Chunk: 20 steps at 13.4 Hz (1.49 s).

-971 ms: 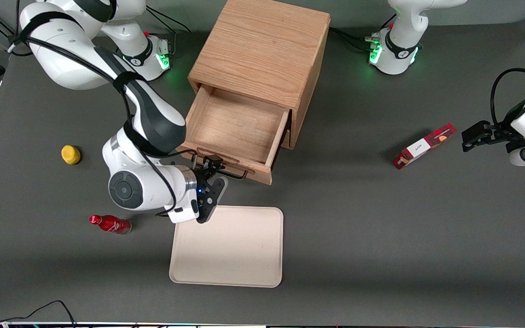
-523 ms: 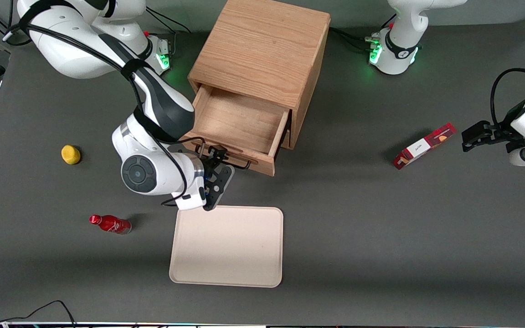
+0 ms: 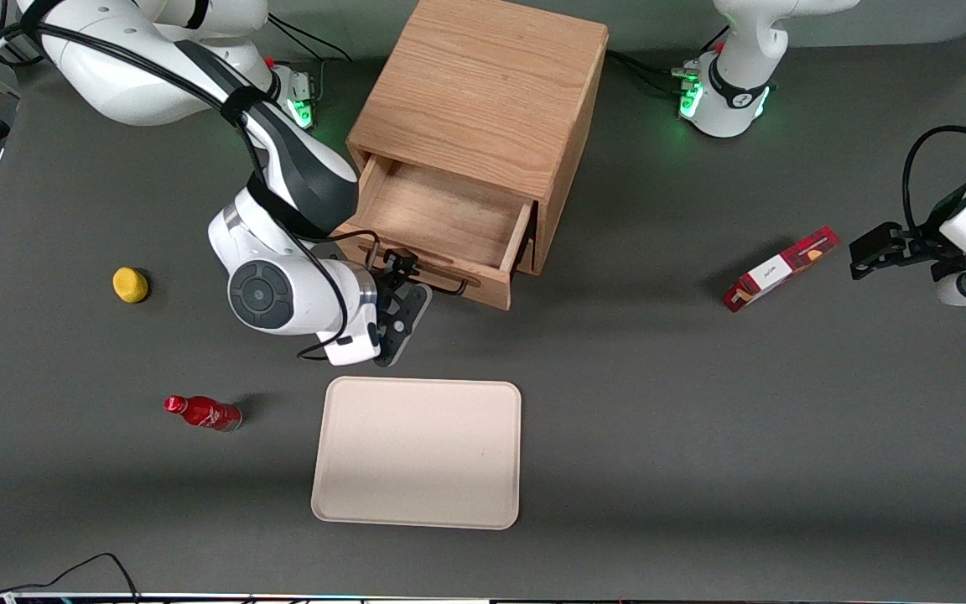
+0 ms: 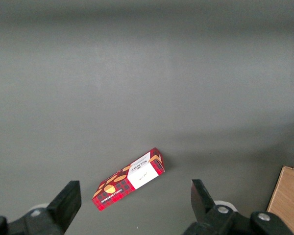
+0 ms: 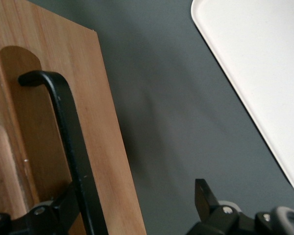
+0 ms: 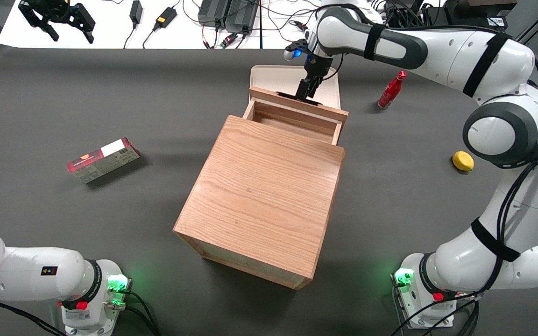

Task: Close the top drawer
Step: 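Push the drawer front with the right gripper into the cabinet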

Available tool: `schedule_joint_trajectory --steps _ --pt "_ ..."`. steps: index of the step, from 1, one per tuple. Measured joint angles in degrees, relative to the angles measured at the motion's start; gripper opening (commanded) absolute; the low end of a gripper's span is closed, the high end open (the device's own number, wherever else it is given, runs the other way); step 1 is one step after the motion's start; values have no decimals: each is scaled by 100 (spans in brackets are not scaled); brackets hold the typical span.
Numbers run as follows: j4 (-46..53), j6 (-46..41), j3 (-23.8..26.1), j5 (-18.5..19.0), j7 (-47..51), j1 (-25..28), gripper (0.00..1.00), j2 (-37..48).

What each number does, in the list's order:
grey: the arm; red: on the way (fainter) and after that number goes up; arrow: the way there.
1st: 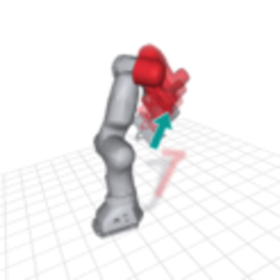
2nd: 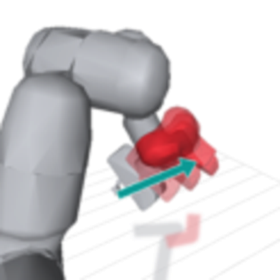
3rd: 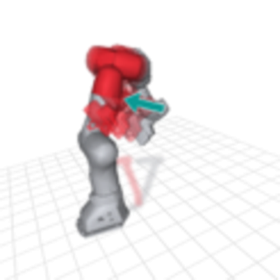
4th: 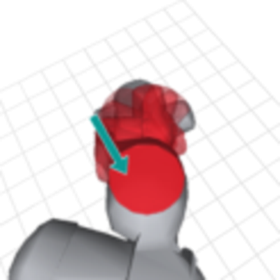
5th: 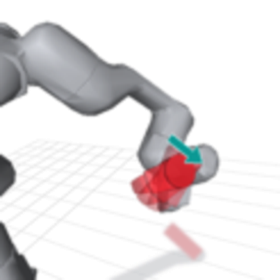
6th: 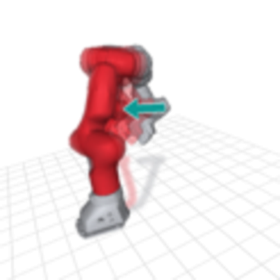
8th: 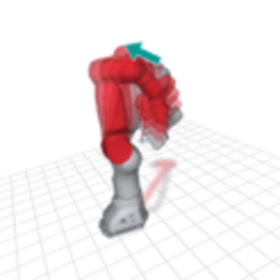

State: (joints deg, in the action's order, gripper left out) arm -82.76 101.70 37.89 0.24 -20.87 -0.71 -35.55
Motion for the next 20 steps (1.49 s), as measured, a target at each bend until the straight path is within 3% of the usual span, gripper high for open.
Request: schedule_joint_trajectory --steps 6,12,20 --pt "-450 203 353 -36 297 -141 100 202" --pt "-1055 551 391 -440 312 -220 100 634" --pt "-1682 857 506 -705 360 -226 100 999"
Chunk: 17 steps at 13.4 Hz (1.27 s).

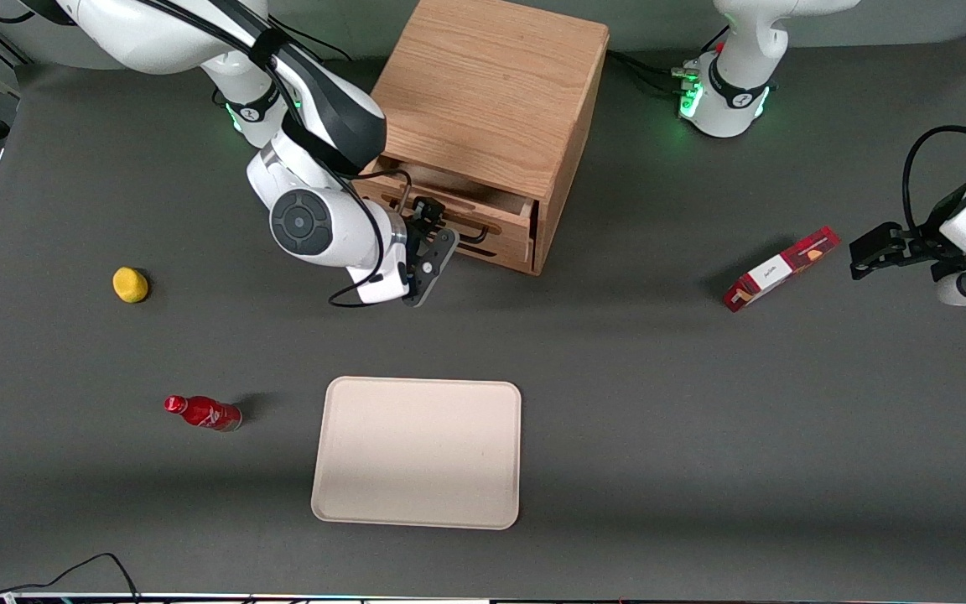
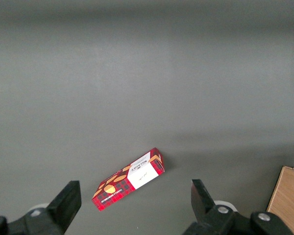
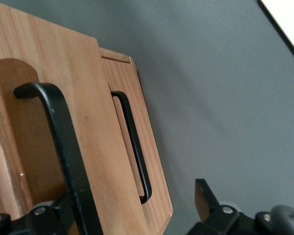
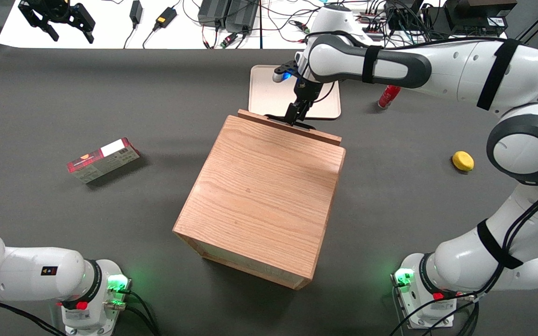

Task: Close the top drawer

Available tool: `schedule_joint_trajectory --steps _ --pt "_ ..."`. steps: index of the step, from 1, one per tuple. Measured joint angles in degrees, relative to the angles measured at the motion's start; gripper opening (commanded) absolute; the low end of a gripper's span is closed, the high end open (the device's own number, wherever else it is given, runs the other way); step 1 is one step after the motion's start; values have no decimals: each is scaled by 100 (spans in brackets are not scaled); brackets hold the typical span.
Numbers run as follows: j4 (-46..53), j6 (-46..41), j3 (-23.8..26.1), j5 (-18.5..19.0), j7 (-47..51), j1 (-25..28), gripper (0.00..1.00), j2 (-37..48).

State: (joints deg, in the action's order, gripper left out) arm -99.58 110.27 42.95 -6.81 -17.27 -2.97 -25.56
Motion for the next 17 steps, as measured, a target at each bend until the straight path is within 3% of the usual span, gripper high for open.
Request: schedule_joint_trajectory --steps 11,17 --pt "-604 349 195 -263 294 -71 100 495" --pt "-323 181 268 -375 333 -85 100 745"
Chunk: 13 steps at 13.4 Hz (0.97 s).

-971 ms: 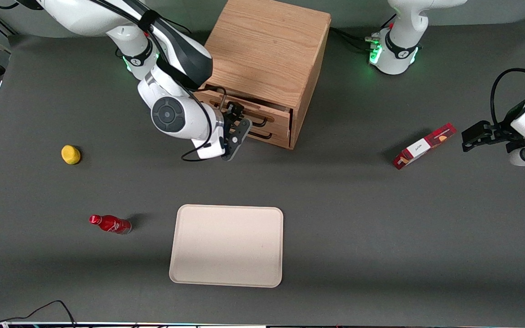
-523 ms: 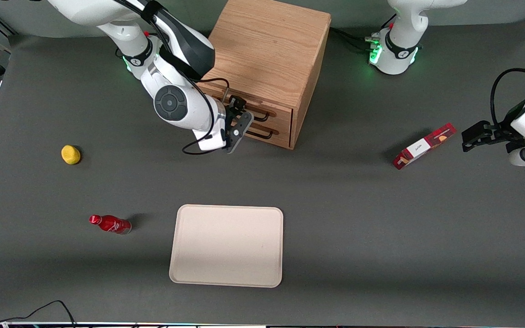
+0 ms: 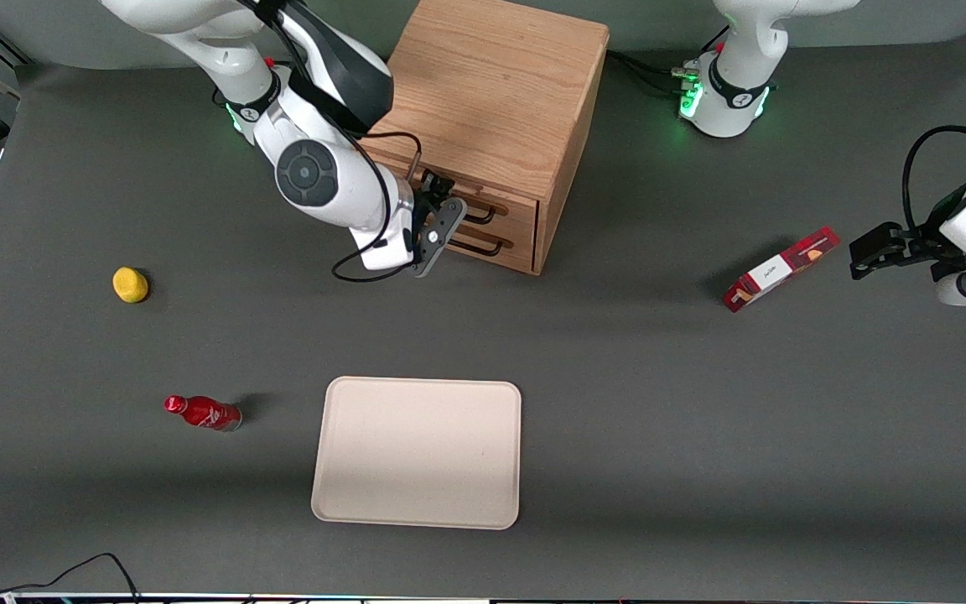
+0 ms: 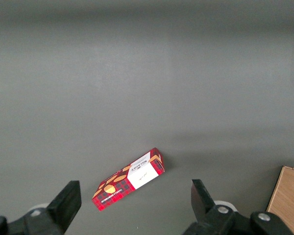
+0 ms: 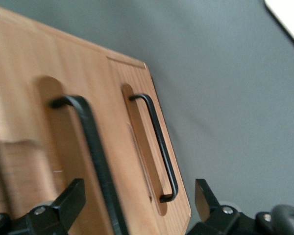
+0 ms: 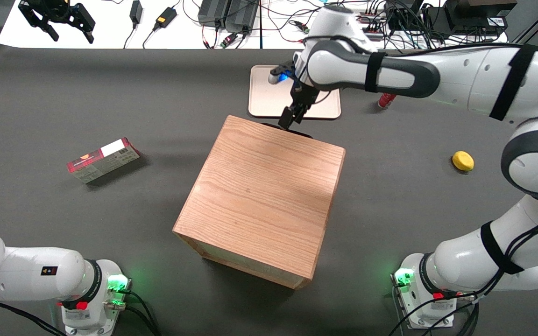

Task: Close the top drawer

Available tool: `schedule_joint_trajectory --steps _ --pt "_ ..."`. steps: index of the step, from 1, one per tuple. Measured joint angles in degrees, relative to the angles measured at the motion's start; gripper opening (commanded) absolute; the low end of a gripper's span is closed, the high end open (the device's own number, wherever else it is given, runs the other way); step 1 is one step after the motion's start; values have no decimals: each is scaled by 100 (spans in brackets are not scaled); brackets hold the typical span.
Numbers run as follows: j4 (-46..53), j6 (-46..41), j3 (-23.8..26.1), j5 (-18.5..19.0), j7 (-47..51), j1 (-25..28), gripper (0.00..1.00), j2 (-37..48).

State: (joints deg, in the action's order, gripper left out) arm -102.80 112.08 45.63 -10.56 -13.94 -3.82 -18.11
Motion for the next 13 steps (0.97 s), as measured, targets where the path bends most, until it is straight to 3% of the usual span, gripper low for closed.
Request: schedule_joint_trajectory --steps 5,8,10,13 --pt "1161 -1487 -140 -35 600 -146 100 541" --pt "1475 -2221 -632 314 1274 -192 100 1223" --pt "1464 -2564 -1228 572 1430 -188 100 1724" --pt "1426 -2712 -2644 646 1410 -216 100 2148"
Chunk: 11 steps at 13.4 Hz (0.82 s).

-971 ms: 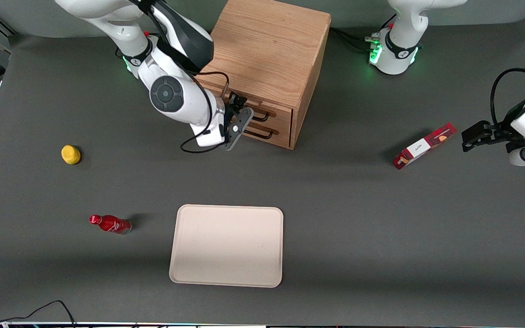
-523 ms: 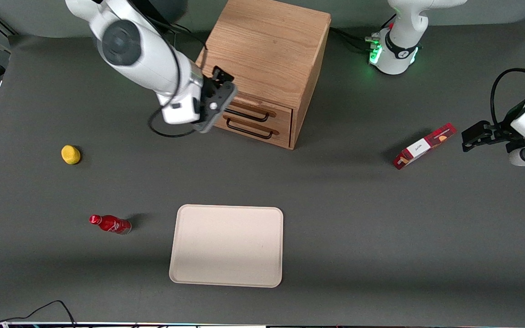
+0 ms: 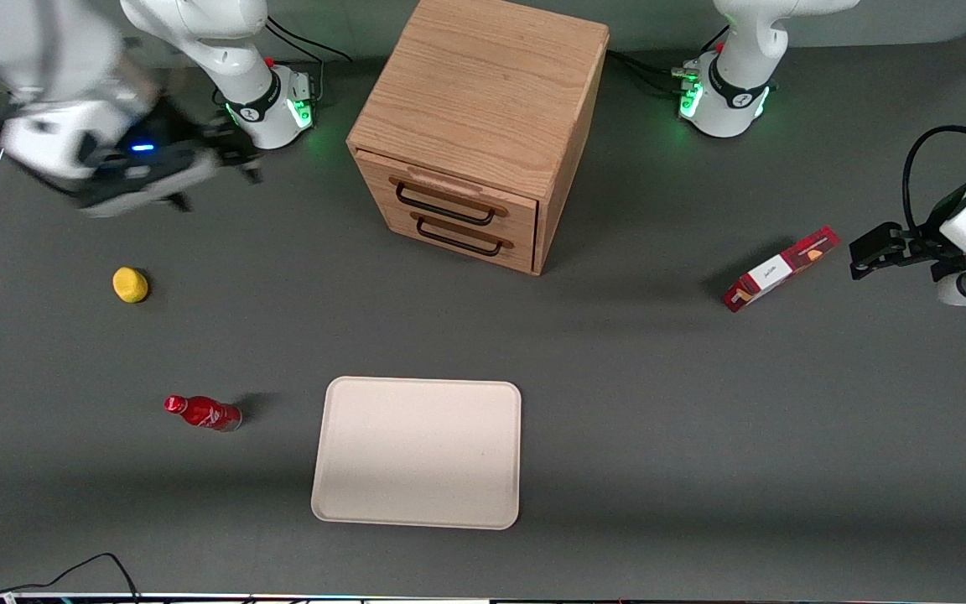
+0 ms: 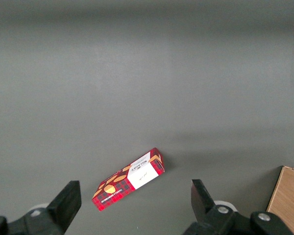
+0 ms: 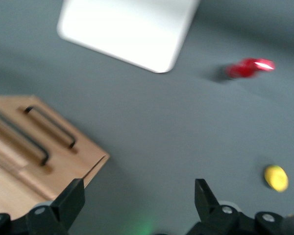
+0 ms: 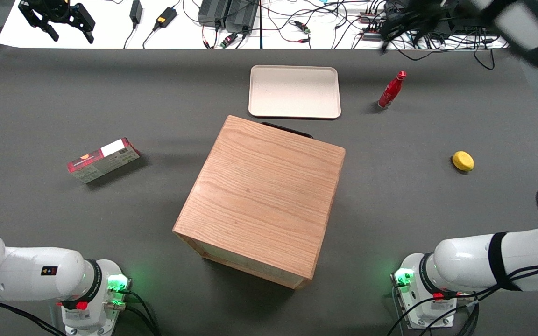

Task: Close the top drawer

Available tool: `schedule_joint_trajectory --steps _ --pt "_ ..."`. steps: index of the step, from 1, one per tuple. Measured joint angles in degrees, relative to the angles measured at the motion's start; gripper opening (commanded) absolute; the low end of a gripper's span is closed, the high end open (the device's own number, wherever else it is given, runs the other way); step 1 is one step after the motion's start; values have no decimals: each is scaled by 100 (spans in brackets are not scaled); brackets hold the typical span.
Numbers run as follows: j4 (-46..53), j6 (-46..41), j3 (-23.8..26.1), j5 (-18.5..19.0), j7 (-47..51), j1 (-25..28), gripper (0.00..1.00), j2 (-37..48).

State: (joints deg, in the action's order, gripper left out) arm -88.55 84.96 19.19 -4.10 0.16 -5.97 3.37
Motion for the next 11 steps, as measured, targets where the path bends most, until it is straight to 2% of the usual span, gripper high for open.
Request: schedule_joint_trajectory --steps 1,3,8,11 --pt "-22 -13 -354 0 -21 -19 100 48" --pt "-204 -42 -700 2 -25 -62 100 126" --pt "-1248 443 -1148 41 -14 -149 100 321" --pt "-1581 778 -1224 181 -14 -162 100 332"
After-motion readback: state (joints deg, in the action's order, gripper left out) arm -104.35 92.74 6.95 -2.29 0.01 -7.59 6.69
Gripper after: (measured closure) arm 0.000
